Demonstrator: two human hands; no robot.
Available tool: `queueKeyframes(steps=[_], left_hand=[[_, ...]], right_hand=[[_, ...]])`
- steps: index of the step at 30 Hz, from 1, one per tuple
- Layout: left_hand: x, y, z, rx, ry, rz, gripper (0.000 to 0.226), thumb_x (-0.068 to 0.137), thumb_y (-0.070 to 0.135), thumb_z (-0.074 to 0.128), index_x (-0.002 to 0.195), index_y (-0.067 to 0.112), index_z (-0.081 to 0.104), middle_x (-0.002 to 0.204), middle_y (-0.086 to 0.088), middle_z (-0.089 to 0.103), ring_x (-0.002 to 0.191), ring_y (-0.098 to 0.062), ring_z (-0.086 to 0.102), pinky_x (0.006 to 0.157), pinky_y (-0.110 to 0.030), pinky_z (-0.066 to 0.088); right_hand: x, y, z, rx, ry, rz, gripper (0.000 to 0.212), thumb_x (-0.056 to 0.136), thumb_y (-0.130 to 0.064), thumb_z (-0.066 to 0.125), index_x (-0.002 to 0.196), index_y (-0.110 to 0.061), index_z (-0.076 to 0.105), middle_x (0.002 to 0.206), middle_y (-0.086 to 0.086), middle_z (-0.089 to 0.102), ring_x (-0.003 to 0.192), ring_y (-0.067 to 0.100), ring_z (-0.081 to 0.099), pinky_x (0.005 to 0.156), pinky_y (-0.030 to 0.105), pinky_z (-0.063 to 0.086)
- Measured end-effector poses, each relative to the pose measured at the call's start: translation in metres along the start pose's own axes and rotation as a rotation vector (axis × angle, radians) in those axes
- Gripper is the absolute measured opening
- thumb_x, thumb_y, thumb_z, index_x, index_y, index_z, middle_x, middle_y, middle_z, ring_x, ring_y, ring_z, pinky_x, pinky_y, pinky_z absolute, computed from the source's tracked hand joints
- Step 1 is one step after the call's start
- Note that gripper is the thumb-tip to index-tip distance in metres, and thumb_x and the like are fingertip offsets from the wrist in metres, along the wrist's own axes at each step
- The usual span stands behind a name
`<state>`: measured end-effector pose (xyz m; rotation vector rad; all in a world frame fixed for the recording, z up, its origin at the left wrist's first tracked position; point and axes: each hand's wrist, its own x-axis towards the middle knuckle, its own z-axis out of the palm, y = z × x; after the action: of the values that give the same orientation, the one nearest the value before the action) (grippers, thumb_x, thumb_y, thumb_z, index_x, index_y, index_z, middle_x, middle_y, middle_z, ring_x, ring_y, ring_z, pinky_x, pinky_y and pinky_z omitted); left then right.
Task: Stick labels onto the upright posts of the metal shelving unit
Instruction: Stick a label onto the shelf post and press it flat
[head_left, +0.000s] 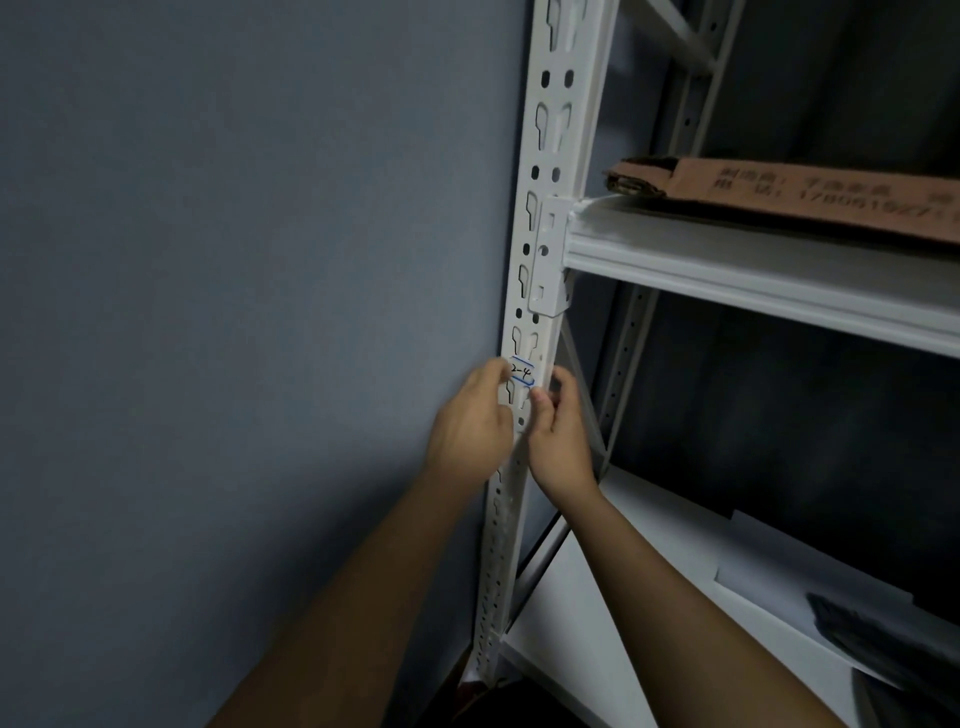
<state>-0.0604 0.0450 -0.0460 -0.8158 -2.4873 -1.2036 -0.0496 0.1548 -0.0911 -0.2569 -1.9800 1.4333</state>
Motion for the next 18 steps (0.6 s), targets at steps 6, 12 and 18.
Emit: queueKeyframes(steps=[6,12,18], left_hand=[[-0.005,-0.007,0.004,-0.015,-0.03,0.054,0.061,0.092,0.007,0.044,0.147,0.025,0.025,0.139,-0.001,0.047,0.114,-0.018,0.056,0.09,-0.036,0.051],[-0.002,-0.006,0.003,-0.071,0.003,0.046,0.058,0.089,0.0,0.043,0.143,0.021,0.033,0.135,-0.005,0.048,0.113,-0.02,0.056,0.093,-0.039,0.05],[0.006,-0.002,0.0,0.087,-0.055,0.051,0.041,0.093,0.007,0.043,0.132,0.02,0.039,0.125,-0.007,0.052,0.101,-0.026,0.06,0.084,-0.037,0.051]], right_hand=[[0.0,0.0,0.003,0.001,0.016,0.026,0.033,0.091,-0.049,0.036,0.122,-0.04,0.04,0.123,0.001,0.057,0.109,0.016,0.06,0.093,0.047,0.051],[-0.002,-0.002,0.005,-0.011,0.02,0.033,0.027,0.096,-0.042,0.036,0.123,-0.04,0.038,0.125,0.001,0.055,0.11,0.016,0.059,0.092,0.048,0.051],[-0.002,-0.005,0.002,-0.019,0.012,0.026,0.025,0.101,-0.031,0.038,0.126,-0.033,0.04,0.123,0.003,0.055,0.108,0.016,0.058,0.094,0.044,0.049]])
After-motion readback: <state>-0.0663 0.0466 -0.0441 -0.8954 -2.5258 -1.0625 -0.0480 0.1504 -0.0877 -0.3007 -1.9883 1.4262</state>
